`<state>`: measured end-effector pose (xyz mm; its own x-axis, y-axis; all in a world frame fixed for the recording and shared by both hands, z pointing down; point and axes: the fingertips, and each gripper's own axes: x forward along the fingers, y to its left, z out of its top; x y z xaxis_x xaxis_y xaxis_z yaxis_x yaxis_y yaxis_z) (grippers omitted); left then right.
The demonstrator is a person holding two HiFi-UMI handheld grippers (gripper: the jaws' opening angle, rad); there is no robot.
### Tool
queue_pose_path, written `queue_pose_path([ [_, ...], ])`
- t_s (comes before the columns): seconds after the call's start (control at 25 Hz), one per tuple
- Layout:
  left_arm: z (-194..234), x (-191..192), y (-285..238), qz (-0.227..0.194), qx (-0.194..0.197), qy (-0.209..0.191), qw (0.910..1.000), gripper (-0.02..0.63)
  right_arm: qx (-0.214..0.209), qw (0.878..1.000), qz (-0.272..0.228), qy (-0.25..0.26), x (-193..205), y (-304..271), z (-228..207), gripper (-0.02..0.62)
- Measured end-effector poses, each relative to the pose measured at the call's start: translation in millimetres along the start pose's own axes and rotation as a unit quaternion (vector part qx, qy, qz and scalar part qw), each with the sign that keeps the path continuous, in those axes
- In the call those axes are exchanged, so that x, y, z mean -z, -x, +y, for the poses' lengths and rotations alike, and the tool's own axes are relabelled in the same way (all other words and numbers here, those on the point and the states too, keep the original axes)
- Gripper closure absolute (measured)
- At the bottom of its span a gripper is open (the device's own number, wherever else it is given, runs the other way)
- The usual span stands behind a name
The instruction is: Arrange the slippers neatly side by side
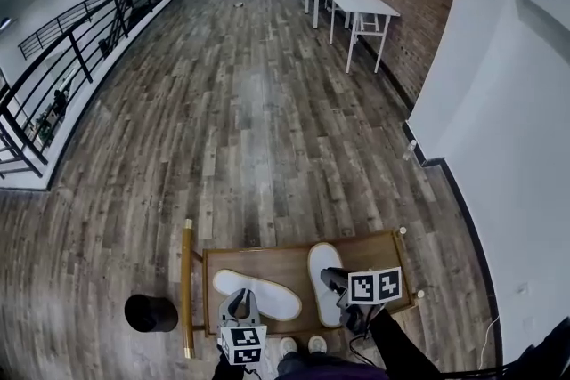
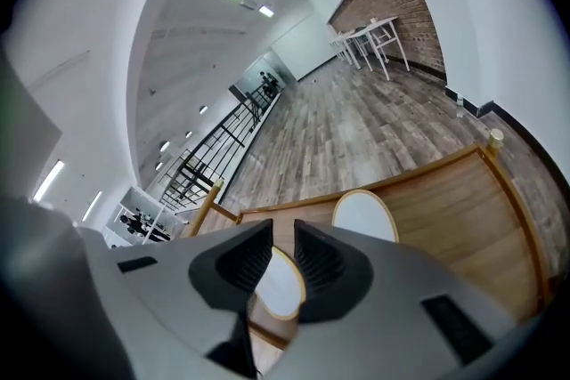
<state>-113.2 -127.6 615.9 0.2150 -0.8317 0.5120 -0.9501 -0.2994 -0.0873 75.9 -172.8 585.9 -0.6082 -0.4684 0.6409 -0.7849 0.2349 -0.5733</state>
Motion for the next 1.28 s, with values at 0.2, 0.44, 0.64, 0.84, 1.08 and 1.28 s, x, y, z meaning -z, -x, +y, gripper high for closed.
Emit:
queue_pose_path([
  [0.2,-6,15,-4,0.019,0.002,0.008,0.9998,0.595,-0.024,0.998,0.021,0.058,20,-8,22,0.526],
  [0.44,3,18,15,0.018,-0.031,0.049,0.9982,0.595,-0.063,0.962,0.118,0.237,66,-47,56,0.525],
  [0.64,12,21,32,0.014,-0.049,0.064,0.9966,0.595,-0.070,0.919,0.189,0.340,98,-90,72,0.515],
  [0.84,17,22,46,-0.002,-0.067,0.082,0.9944,0.595,-0.073,0.866,0.251,0.426,127,-126,77,0.497],
  [1.08,19,23,49,-0.004,-0.074,0.103,0.9919,0.595,-0.058,0.849,0.303,0.429,155,-155,67,0.497],
  [1.28,17,12,39,-0.012,-0.064,0.109,0.9920,0.595,-0.050,0.835,0.312,0.451,158,-160,60,0.499],
])
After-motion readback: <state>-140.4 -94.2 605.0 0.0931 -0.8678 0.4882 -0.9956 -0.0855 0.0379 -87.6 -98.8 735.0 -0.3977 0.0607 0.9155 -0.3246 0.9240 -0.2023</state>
